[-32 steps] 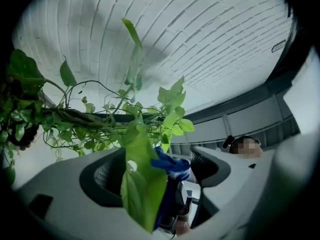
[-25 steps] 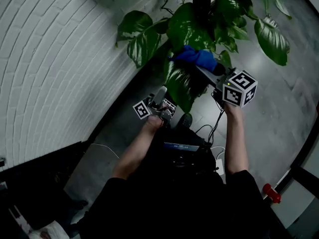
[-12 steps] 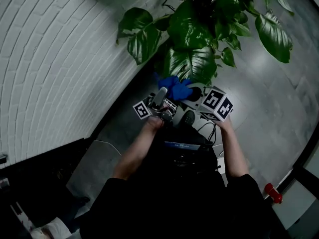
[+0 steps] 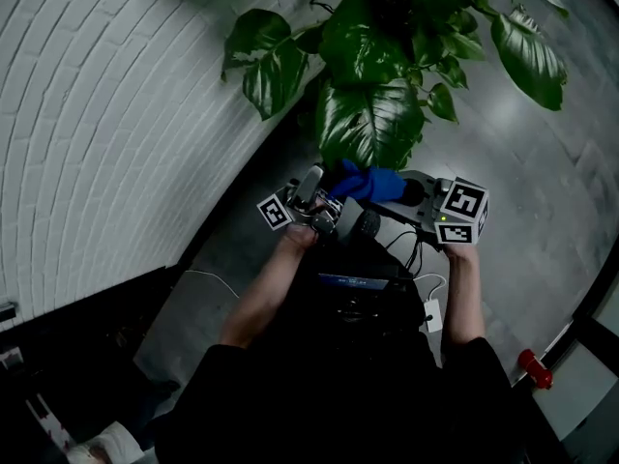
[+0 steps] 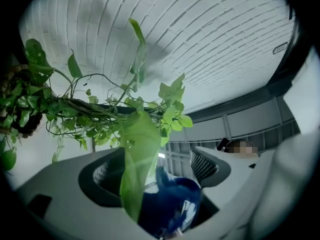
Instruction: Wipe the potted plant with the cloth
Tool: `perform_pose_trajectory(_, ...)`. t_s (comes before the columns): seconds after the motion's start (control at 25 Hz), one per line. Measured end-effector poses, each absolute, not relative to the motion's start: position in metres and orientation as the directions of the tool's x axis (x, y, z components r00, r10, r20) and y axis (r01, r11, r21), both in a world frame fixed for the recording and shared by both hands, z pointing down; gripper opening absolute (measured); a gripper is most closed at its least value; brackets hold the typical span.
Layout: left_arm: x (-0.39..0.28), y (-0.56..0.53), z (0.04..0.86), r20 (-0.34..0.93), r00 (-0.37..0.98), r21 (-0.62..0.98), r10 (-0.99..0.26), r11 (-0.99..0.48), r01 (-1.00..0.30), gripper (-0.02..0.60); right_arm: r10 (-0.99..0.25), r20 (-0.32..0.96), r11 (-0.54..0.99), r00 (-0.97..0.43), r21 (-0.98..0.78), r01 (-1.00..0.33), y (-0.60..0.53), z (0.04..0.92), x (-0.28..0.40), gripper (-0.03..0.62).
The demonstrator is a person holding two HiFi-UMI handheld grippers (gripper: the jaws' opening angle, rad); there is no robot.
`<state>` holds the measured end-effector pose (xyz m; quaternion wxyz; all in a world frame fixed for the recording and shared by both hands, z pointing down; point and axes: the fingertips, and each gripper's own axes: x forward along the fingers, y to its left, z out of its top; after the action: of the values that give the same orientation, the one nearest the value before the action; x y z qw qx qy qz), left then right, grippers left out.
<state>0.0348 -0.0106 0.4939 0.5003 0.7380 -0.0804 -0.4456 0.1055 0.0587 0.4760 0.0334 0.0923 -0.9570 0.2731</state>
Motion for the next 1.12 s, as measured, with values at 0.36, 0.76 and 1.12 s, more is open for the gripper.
perform_pose_trajectory(0.36,0.055,0.001,0.497,-0.572,0.624,0.815,-0.533,-0.455,0.359,0.417,-0.525,0.122,0.761,-0.843,-0.377,-0.528,-0.046,0.440,0.161,0.107)
perform_pose_trajectory(0.76,0.057,-0.001,0.491,-0.578,0.615,0.812,-0.537,-0.456,0.364,0.434,-0.152,0.457,0.941,-0.876,-0.205,-0.270,0.044,0.528,0.065,0.107)
perform_pose_trajectory(1.12,0.054,0.000,0.491,-0.576,0.618,0.812,-0.535,-0.462,0.357,0.434,-0.015,0.486,0.927,-0.874,-0.320,-0.194,0.106,0.559,0.077,0.107)
